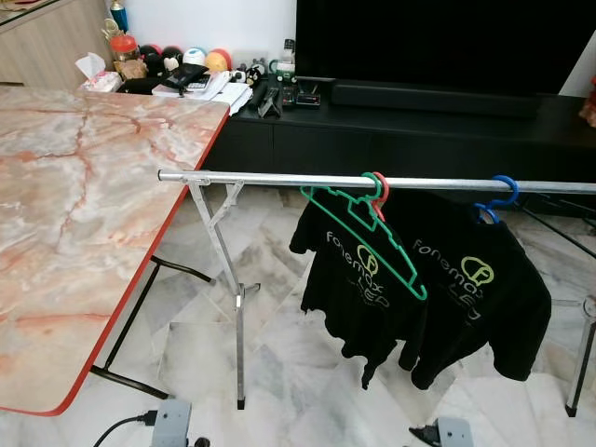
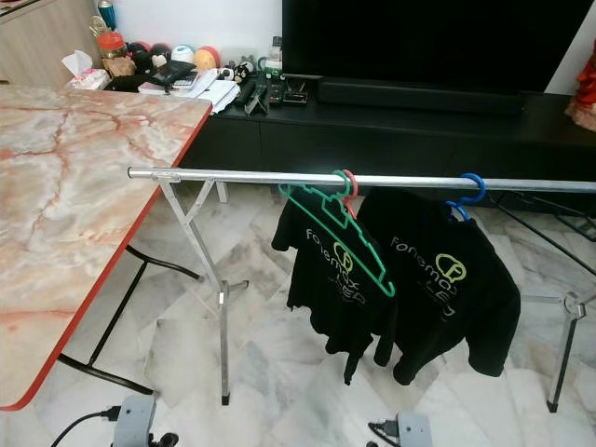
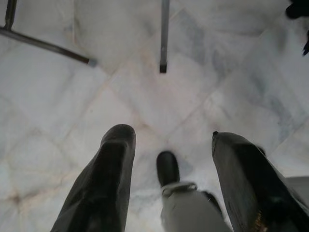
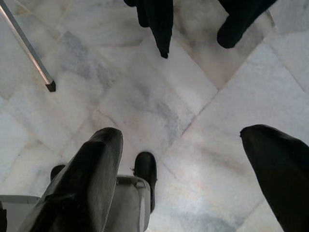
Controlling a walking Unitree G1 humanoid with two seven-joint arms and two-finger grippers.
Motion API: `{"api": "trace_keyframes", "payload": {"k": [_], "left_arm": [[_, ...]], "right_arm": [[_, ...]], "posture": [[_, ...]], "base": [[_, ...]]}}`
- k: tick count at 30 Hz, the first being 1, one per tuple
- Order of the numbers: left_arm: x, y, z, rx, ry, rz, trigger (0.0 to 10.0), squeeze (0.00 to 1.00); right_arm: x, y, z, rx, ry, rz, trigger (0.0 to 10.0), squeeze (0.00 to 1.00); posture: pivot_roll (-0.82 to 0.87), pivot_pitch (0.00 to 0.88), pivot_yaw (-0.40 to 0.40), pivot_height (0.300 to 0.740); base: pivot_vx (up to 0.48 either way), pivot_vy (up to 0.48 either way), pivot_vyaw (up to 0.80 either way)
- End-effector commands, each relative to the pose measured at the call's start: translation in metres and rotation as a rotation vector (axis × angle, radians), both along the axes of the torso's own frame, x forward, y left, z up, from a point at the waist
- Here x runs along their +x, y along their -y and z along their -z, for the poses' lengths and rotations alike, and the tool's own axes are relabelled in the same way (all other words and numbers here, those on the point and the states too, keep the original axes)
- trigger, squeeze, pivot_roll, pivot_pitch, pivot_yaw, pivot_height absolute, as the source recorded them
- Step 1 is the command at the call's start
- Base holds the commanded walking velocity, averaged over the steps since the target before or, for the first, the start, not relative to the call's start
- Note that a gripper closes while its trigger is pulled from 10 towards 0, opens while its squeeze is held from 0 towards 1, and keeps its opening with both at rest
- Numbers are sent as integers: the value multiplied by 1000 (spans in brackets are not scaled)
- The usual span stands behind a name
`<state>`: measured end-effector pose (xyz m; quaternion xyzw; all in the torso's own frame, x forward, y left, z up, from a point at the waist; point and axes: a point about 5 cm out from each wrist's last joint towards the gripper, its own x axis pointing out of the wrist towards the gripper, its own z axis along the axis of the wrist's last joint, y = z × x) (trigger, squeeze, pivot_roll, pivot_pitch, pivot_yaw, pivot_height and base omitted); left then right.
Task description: Hang hanger
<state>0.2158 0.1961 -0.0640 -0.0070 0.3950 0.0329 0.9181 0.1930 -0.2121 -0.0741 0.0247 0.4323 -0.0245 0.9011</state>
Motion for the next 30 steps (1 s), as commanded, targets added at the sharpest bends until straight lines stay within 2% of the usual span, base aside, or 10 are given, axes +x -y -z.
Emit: {"api": "trace_keyframes", "payload": {"k": [1,8,9,10,12,17,23,30], "left_arm": [[-6,-4,3,-5,-20,-38,10000,0],[-14,-8,7,3,-39,-42,10000,0],[-22,-12,10,15,-55,-51,10000,0],[-22,-12,10,15,-55,-51,10000,0],[-33,-16,15,24,-79,-65,10000,0],[-42,-16,19,31,-102,-43,10000,0],[-40,-12,19,30,-97,-9,10000,0],[-39,-13,18,28,-96,2,10000,0]], "right_arm": [[2,0,-1,-1,-1,-9,10000,0],[4,-7,0,24,-6,-3,10000,0],[0,-8,2,24,-26,-14,10000,0],[0,-8,2,24,-26,-14,10000,0],[-7,-10,6,30,-45,-9,10000,0],[-16,-8,10,32,-63,18,10000,0],[-25,-7,13,32,-70,19,10000,0],[-27,-9,14,43,-58,18,10000,0]], "posture": [[-34,44,-23,740],[-20,43,-17,740],[-26,66,-15,740],[-26,66,-15,740],[-31,89,-9,740],[-38,129,-3,740],[-38,167,-2,740],[-43,184,-1,740]], "base": [[0,0,0],[0,0,0],[0,-405,0],[0,-405,0],[0,-472,0],[0,-472,0],[0,-465,0],[0,0,0]]}}
